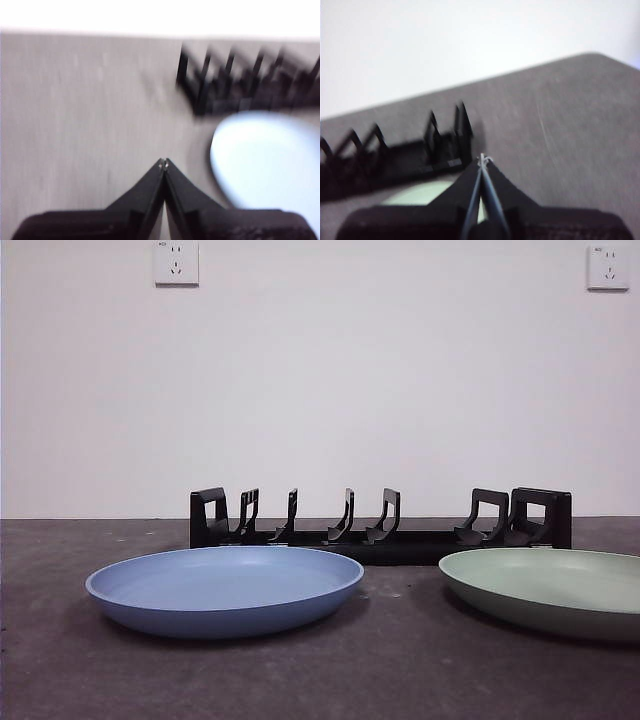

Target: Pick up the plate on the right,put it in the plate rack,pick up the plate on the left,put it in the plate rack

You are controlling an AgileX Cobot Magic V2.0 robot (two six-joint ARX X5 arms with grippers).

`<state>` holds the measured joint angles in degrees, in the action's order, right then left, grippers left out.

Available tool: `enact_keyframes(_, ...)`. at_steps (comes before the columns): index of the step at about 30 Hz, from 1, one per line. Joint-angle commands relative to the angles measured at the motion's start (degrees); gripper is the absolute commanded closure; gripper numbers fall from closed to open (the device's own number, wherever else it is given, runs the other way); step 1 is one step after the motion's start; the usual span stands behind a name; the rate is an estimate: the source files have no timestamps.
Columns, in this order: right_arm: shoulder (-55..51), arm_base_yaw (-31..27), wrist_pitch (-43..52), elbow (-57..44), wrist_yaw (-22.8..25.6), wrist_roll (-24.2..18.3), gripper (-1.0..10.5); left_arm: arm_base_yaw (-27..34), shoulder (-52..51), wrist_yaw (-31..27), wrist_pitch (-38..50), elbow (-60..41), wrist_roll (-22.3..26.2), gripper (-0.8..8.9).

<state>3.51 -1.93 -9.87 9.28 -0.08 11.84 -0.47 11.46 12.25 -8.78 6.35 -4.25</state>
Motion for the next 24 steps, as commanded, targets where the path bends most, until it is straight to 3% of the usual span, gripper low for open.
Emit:
enact_keyframes(1,2.97,0.02,-0.92,4.02,-0.42,1.68,9.6,0.15,1.64,0.57,0.55,3.21,-3.06,8.2)
enact_keyframes(9,16.79,0.02,-8.33,19.76,-7.02,0.96,9.6,0.09,10.32,5.79,-4.68,17.14,-3.17,8.2)
enact_keyframes(17,29.0,0.04,-21.79,38.51,-13.42,-8.28,9.6,0.04,19.52,13.73,-13.29,32.06,-1.18,8.2)
enact_keyframes(20,32.41,0.04,-27.93,44.46,-13.68,-12.02,9.6,0.02,22.21,16.52,-16.76,36.89,-0.96,8.2)
enact_keyframes(24,35.52,0.04,-32.41,49.27,-13.68,-13.88,9.6,-0.26,24.79,16.7,-21.51,41.7,2.19,8.2)
